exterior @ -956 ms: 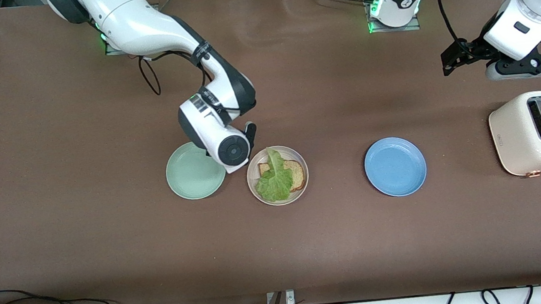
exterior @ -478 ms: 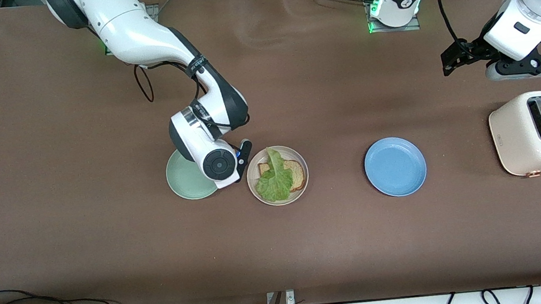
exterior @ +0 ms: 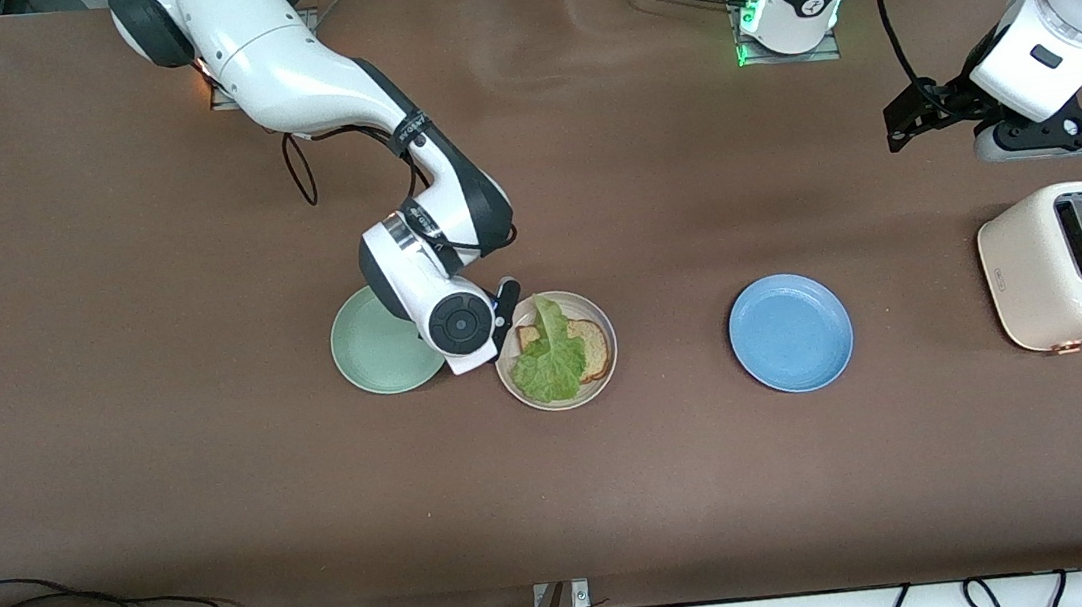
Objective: Make sandwich on beige plate with both arms
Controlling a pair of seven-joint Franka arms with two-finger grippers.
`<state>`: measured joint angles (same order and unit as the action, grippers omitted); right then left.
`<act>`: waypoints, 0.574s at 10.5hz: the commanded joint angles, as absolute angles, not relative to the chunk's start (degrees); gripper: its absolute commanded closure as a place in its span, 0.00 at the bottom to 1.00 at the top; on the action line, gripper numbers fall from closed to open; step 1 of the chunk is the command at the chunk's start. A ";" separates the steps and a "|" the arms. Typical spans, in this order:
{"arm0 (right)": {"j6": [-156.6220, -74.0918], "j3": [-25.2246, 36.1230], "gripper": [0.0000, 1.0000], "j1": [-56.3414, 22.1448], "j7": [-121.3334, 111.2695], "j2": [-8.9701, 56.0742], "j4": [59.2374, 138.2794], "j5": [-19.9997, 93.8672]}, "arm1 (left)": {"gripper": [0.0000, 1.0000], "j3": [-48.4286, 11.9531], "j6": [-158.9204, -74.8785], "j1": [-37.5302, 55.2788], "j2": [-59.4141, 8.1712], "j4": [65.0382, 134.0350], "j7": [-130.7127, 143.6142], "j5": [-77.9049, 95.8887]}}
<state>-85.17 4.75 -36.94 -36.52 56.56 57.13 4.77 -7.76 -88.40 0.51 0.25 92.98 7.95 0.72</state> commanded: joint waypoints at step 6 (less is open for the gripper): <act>-77.35 4.14 1.00 -34.99 -39.26 53.98 53.87 6.24 | 0.00 -7.82 -87.71 0.09 0.26 92.64 6.77 1.93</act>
<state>-80.58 4.79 -36.93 -37.04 56.92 54.68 4.82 -7.76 -88.40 0.51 0.24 92.98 7.95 0.72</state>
